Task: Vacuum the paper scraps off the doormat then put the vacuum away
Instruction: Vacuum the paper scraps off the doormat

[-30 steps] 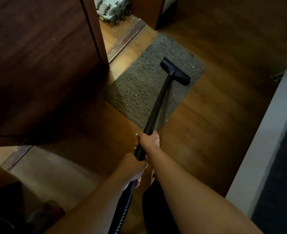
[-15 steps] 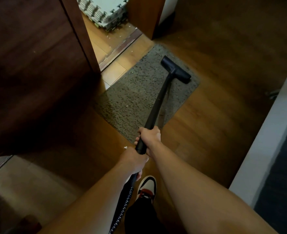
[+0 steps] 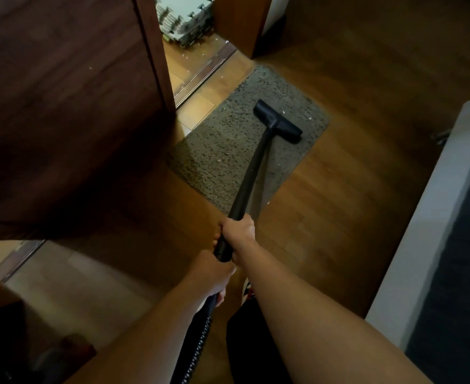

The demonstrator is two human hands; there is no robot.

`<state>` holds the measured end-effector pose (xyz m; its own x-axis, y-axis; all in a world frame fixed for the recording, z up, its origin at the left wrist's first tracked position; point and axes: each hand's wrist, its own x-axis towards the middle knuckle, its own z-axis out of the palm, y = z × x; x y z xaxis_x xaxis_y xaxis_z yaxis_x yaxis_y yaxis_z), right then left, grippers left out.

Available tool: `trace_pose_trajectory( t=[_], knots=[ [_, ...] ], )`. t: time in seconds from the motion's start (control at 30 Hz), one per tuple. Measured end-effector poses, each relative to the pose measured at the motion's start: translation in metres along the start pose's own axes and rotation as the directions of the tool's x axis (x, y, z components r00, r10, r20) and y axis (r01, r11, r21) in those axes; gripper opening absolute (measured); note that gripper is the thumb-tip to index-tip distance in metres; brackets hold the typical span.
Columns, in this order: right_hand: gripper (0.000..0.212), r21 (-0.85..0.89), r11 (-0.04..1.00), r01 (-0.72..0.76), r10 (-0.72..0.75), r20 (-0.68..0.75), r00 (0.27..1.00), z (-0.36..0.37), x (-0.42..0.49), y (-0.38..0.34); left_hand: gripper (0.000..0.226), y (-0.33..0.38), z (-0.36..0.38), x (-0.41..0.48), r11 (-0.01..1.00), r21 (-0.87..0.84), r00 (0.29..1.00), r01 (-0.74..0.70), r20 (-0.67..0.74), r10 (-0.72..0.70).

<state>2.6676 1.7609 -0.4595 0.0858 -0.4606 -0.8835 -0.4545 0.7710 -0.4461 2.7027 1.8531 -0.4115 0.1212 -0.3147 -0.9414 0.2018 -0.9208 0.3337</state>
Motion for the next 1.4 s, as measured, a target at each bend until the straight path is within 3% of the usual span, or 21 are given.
trace_pose_trajectory(
  t=[0.23, 0.4, 0.63, 0.77, 1.1, 1.4],
  knots=[
    [0.031, 0.049, 0.998, -0.029, 0.028, 0.014, 1.0, 0.035, -0.049, 0.056, 0.023, -0.075, -0.023, -0.023, 0.999, 0.038, 0.999, 0.033, -0.033, -0.032],
    [0.031, 0.089, 0.996, -0.029, 0.027, 0.014, 1.0, 0.038, -0.055, 0.062, 0.023, -0.08, -0.024, -0.025, 0.997, 0.06, 0.997, 0.056, -0.052, -0.053],
    [0.03, 0.073, 0.997, -0.011, 0.013, -0.025, 1.0, 0.002, -0.023, 0.031, 0.017, -0.033, 0.004, -0.007, 0.998, 0.053, 0.999, 0.022, -0.027, -0.021],
    [0.035, 0.06, 0.998, -0.012, 0.014, -0.042, 0.999, -0.03, 0.007, 0.004, 0.025, 0.01, 0.029, 0.012, 0.998, 0.069, 1.0, -0.016, -0.007, 0.016],
    [0.029, 0.088, 0.996, 0.002, 0.004, -0.065, 0.998, -0.098, 0.068, -0.059, 0.021, 0.098, 0.077, 0.058, 0.998, 0.052, 0.999, 0.027, 0.017, -0.028],
    [0.031, 0.066, 0.998, 0.006, -0.002, -0.069, 0.998, -0.119, 0.089, -0.082, 0.016, 0.128, 0.092, 0.067, 1.0, -0.002, 1.0, 0.019, 0.021, -0.019]
  ],
)
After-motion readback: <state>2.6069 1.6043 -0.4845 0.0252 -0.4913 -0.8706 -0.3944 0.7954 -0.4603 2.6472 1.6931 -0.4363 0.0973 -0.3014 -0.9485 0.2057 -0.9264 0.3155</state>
